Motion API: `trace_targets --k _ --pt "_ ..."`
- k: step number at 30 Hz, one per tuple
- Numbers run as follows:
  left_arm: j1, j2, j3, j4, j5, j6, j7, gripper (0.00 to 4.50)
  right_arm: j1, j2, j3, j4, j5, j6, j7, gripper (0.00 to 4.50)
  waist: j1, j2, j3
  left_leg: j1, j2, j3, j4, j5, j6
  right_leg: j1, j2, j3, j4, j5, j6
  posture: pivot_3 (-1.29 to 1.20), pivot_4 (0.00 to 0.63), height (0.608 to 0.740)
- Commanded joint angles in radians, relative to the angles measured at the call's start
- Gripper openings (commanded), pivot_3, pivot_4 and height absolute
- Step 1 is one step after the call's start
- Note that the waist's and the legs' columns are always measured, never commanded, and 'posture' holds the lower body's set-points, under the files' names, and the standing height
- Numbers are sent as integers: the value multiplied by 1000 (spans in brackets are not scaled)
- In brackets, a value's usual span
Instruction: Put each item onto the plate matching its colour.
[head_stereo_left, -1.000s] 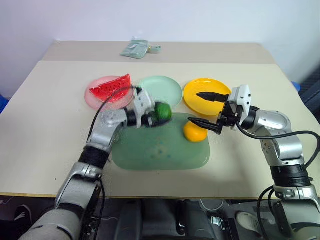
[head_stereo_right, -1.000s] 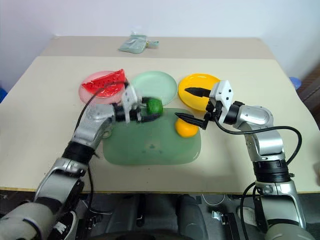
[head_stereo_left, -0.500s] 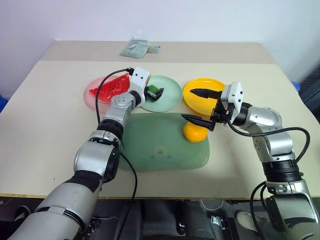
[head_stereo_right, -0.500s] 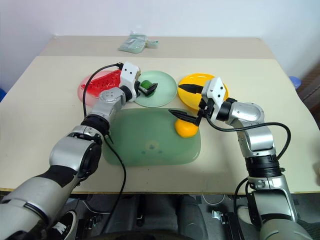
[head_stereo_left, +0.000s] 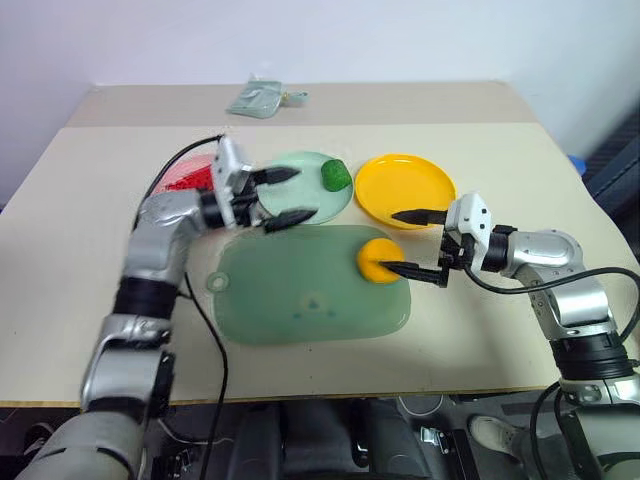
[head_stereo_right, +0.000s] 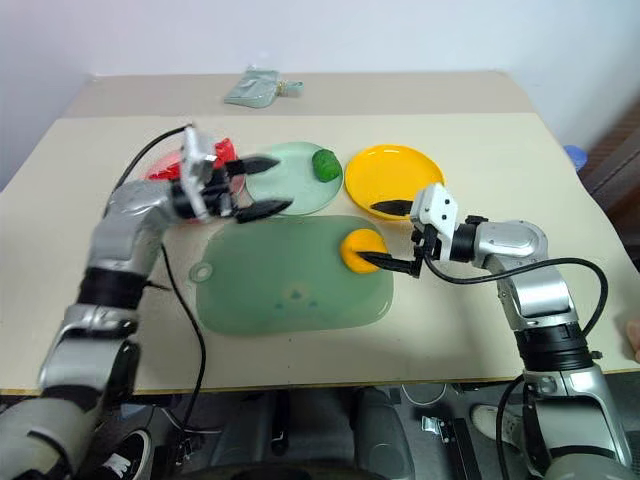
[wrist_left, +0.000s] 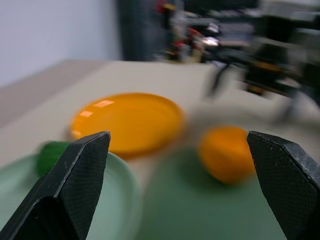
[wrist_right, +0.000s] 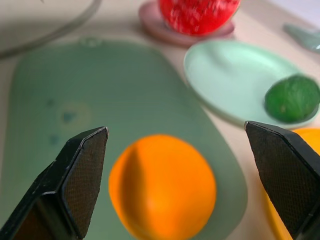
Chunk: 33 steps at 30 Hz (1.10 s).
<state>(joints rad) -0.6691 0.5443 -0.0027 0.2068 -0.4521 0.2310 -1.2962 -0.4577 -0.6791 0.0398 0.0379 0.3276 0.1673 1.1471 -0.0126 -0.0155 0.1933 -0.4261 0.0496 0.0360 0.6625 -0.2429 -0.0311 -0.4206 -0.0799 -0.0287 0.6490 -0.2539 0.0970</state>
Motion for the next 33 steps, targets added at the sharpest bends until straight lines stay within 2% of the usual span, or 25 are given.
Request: trace_targets --k 1,5,11,13,17,21,24,28,30,33 --pt "86 94 35 -162 -121 180 -56 4457 -22 13 3 1 5 9 -2 4500 4 0 0 0 0 0 0 0 0 0 0 0 0 0 0 0 150 740" --pt "206 166 82 -264 -200 270 -68 4457 -43 33 25 29 -15 51 -30 4500 7 0 0 0 0 0 1 0 0 1 -1 0 0 0 0 0 150 740" --pt "319 167 129 -365 -203 219 -25 4457 -52 24 62 88 -61 80 -27 4500 9 0 0 0 0 0 1 0 0 1 -1 0 -1 0 0 0 150 740" --pt "330 169 136 -377 -206 217 -17 4457 -63 28 69 95 -50 145 -23 4500 7 0 0 0 0 -1 1 0 0 1 -1 0 -1 0 0 0 150 740" --pt "333 164 132 -387 -210 232 12 4457 -67 24 76 106 -66 156 -15 4500 6 0 0 0 0 -1 1 0 0 1 -1 0 0 0 0 0 150 740" --pt "326 156 123 -382 -209 222 20 4500 -75 38 54 95 -50 169 -21 3485 5 0 0 0 0 -1 1 0 0 1 -1 0 -1 0 0 0 150 740" --pt "315 149 127 -374 -212 222 31 4500 -78 29 49 91 -66 144 -34 3396 5 0 0 0 0 0 1 0 0 1 -1 0 -1 0 0 0 150 740" --pt "283 117 145 -346 -228 222 64 4500 -164 93 -14 177 -82 57 -167 3396 2 0 0 0 0 0 1 0 0 1 -1 0 0 0 0 0 150 740" --pt "263 95 149 -330 -221 205 88 4500 -247 126 -43 282 -100 55 -262 3396 0 0 0 0 0 0 1 0 0 0 -1 0 0 0 0 0 150 740" --pt "240 75 151 -317 -253 246 109 4500 -342 147 -43 451 -190 -58 -410 3396 0 0 0 0 0 0 0 0 0 0 -1 0 0 0 0 0 150 740"
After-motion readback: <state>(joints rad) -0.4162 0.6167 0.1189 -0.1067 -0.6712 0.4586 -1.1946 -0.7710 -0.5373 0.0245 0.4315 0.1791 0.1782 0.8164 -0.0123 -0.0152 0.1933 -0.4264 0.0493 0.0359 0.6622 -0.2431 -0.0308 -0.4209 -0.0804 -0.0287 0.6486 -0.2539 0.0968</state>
